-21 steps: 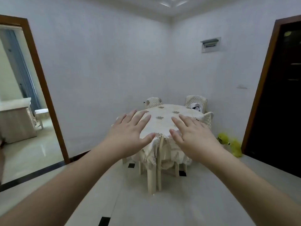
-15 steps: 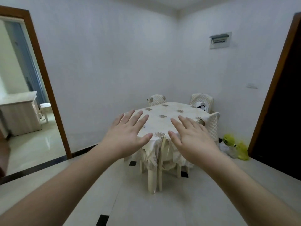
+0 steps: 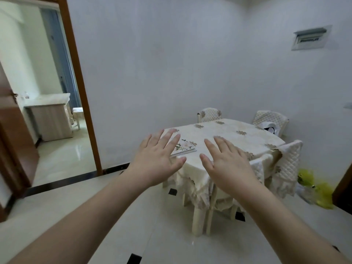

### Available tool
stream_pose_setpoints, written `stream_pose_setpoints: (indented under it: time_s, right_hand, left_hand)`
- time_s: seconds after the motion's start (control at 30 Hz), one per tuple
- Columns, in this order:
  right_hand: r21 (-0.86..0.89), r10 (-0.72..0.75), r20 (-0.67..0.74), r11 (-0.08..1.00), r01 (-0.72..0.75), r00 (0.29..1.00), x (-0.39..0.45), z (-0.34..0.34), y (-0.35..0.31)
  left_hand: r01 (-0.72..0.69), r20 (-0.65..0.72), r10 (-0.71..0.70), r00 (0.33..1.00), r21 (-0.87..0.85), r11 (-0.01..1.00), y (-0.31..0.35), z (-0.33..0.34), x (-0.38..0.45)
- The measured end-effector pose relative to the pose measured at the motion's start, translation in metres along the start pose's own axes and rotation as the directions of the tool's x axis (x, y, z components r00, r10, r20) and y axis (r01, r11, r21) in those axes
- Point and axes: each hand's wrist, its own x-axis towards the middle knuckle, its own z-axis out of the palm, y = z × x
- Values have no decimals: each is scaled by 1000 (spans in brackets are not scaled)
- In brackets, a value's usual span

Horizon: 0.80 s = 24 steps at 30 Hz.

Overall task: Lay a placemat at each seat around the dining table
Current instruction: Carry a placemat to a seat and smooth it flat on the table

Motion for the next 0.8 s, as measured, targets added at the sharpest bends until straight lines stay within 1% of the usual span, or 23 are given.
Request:
stream_pose_setpoints:
  time_s: [0.2, 0.33, 0.43, 0.6, 0.8]
  right_hand:
    - [-15, -20, 28, 1000, 21, 999, 88, 38, -65]
    - [-24, -37, 5, 999, 37, 999, 135, 57, -90]
    - [-35, -52, 21, 998, 52, 998, 165, 74, -100]
    - [-49, -60, 31, 997, 61, 998, 215, 106, -98]
    - [-26, -32, 64, 999, 34, 997, 278, 141, -58]
  left_hand:
    - [15, 21, -16, 1000, 34, 999, -95, 30, 50]
    - [14, 39, -15, 999, 32, 999, -137, 48, 77]
    - [19, 62, -20, 998, 17, 1000, -160, 66, 95]
    - [30, 58, -29, 998, -10, 999, -190, 102, 138]
    - [-2, 82, 4, 997, -26, 1000, -191, 149, 215]
